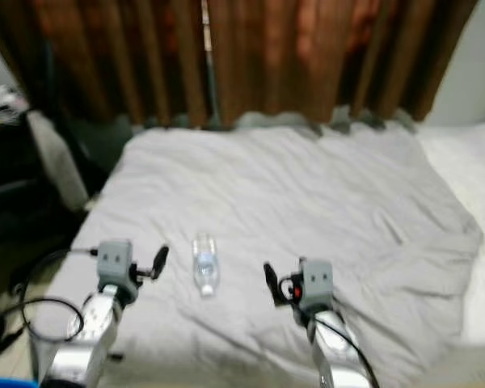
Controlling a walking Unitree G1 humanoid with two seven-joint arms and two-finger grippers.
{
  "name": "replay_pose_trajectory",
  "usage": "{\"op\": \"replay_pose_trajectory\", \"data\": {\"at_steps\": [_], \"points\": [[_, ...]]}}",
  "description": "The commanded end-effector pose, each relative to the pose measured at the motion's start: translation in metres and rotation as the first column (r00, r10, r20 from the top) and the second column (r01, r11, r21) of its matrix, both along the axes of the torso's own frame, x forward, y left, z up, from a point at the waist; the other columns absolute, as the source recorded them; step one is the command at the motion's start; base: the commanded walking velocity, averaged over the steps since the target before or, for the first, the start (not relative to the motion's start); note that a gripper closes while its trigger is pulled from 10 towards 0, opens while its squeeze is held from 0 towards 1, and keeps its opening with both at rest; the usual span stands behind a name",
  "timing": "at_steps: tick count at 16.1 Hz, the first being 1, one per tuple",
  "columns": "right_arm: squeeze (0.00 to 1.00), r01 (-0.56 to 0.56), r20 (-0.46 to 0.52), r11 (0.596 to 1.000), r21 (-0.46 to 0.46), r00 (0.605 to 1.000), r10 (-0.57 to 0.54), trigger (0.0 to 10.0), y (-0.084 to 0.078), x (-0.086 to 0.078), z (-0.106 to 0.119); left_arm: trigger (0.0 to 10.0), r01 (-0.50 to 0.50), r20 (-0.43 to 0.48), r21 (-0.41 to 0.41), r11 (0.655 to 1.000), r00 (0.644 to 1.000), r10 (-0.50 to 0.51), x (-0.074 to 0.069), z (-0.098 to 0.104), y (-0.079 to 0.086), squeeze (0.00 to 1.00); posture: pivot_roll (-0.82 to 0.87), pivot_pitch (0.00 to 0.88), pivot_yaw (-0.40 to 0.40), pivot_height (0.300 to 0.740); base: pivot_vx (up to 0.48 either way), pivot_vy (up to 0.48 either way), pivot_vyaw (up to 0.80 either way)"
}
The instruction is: Clean up the room
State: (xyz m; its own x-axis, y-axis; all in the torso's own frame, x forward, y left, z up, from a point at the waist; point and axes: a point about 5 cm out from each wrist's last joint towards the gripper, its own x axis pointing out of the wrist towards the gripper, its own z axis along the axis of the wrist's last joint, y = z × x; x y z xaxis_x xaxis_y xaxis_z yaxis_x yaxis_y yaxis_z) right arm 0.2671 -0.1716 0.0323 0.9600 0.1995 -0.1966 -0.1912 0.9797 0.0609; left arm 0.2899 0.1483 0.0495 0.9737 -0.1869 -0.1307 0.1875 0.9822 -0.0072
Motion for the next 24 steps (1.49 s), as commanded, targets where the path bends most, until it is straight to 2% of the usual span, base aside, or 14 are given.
{"op": "replay_pose_trajectory", "data": {"at_steps": [1,3,5,7,9,11,13,15,21,24], "points": [[0.0,-0.006,-0.005,1.0,0.005,1.0,0.006,10.0,0.001,0.0,0.0,10.0,0.038,-0.022,0.036,0.999,0.999,-0.037,0.001,-0.003,-0.004,0.0,-0.07,0.008,0.01,0.74,0.0,0.424,0.0],[0.0,-0.026,-0.009,1.0,0.008,1.0,0.026,10.0,0.003,-0.007,-0.001,10.0,0.093,-0.058,0.049,0.994,0.994,-0.09,0.01,-0.006,-0.012,0.0,-0.09,0.046,0.012,0.74,0.124,0.418,0.0],[0.0,-0.045,-0.017,0.999,-0.004,0.999,0.044,10.0,0.004,-0.024,-0.002,10.0,0.155,-0.104,0.049,0.987,0.983,-0.149,0.02,-0.007,-0.025,0.0,-0.15,0.097,0.026,0.74,0.315,0.36,0.0],[0.0,-0.056,-0.023,0.998,-0.041,0.998,0.055,10.0,0.002,-0.034,-0.004,10.0,0.178,-0.079,0.025,0.984,0.981,-0.176,0.028,0.002,-0.029,0.0,-0.18,0.097,0.046,0.74,0.197,0.135,0.0],[0.0,-0.006,-0.022,1.0,-0.01,1.0,0.005,10.0,-0.002,-0.032,-0.002,10.0,0.155,-0.034,-0.016,0.988,0.987,-0.156,0.025,0.007,-0.025,0.0,-0.18,0.083,0.045,0.74,0.0,0.0,0.0],[0.0,-0.011,-0.019,1.0,0.003,1.0,0.011,10.0,0.0,-0.028,0.001,10.0,0.146,0.027,0.025,0.989,0.989,-0.147,0.016,0.01,-0.021,0.0,-0.16,0.072,0.042,0.74,0.0,0.0,0.0],[0.0,-0.031,-0.026,0.999,0.018,0.999,0.031,10.0,0.005,-0.019,0.001,10.0,0.116,0.083,-0.004,0.993,0.99,-0.115,0.014,0.017,-0.019,0.0,-0.11,0.049,0.026,0.74,0.401,0.0,0.0],[0.0,-0.07,-0.025,0.997,0.032,0.997,0.071,10.0,0.015,-0.01,0.003,10.0,0.113,0.092,0.02,0.993,0.989,-0.114,0.012,0.018,-0.02,0.0,-0.09,0.048,0.018,0.74,0.48,0.0,0.0],[0.0,-0.096,-0.039,0.995,0.034,0.994,0.097,10.0,0.021,-0.004,0.001,10.0,0.103,0.092,0.044,0.994,0.99,-0.107,0.008,0.02,-0.013,0.0,-0.06,0.058,0.008,0.74,0.477,0.0,0.0],[0.0,-0.1,-0.035,0.994,0.036,0.994,0.101,10.0,0.023,-0.002,0.001,10.0,0.097,0.083,0.067,0.993,0.991,-0.103,0.006,0.019,-0.016,0.0,-0.07,0.059,0.014,0.74,0.0,-0.149,0.13]]}}
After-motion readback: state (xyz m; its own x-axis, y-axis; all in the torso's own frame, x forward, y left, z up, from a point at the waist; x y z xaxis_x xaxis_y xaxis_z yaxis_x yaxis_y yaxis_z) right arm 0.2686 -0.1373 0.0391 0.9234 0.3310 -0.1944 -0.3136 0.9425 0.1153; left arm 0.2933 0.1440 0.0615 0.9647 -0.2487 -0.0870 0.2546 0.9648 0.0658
